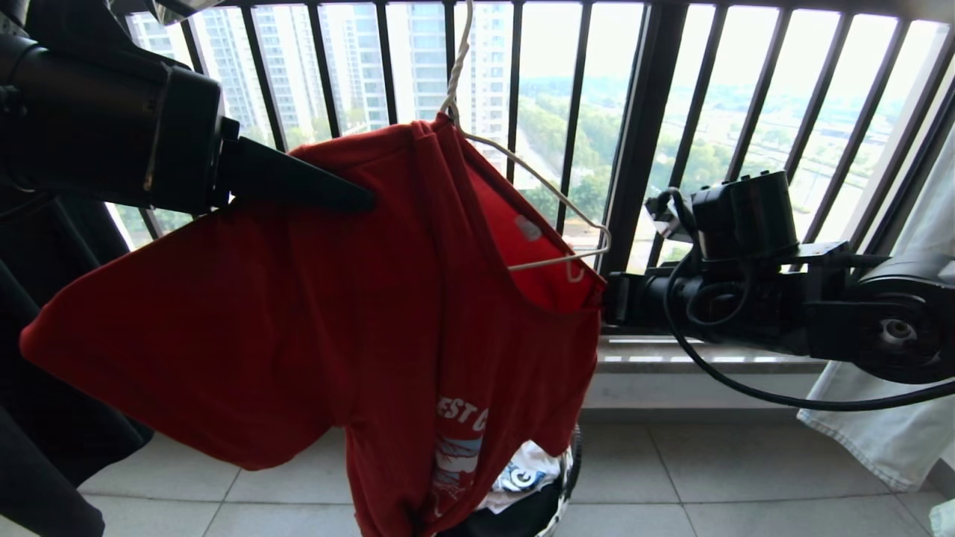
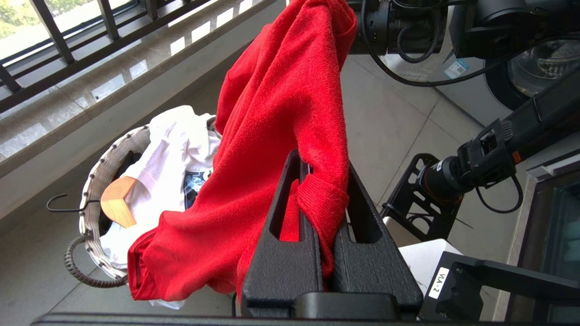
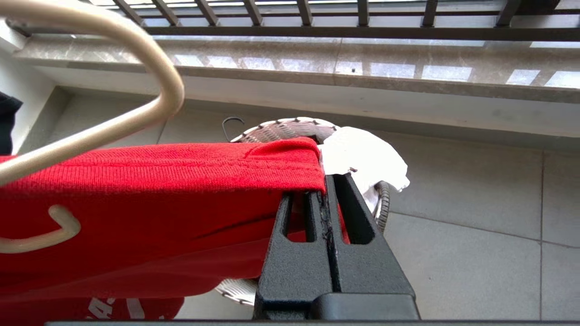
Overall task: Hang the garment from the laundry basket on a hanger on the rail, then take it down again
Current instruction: Hang the clothes on the clothes rack
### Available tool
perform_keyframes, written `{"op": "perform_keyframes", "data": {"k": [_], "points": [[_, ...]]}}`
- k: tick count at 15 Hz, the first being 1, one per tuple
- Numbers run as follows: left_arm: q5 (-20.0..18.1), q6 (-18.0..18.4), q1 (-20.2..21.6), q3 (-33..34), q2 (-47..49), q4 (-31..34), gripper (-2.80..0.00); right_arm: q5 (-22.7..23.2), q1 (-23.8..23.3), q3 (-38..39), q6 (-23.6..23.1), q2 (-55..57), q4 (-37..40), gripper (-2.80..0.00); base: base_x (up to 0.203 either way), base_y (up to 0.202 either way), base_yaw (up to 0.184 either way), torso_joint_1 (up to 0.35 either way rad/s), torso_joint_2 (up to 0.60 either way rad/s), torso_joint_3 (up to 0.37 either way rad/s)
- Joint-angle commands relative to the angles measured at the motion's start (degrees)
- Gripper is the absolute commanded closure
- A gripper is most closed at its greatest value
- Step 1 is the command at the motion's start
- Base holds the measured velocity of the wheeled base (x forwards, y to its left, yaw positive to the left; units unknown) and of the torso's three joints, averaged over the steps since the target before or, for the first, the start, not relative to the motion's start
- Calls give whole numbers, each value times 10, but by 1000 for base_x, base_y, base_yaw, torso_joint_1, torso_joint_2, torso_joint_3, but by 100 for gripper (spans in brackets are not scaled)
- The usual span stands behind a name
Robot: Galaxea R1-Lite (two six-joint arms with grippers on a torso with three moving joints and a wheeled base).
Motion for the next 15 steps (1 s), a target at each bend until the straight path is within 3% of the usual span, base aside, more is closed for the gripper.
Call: {"op": "perform_keyframes", "data": {"k": [1, 8, 11, 15], "points": [[-2, 0, 0, 1, -1, 2, 0, 0, -19, -34, -4, 17, 13, 0, 0, 0, 0, 0, 0, 0], [0, 1, 0, 5, 12, -13, 0, 0, -41, -128, -23, 20, 126, 0, 0, 0, 0, 0, 0, 0], [3, 1, 0, 31, 13, -53, 0, 0, -41, -199, -32, 16, 211, 0, 0, 0, 0, 0, 0, 0], [3, 3, 0, 35, 19, -61, 0, -1, -40, -289, -61, 22, 287, 0, 0, 0, 0, 0, 0, 0]]}}
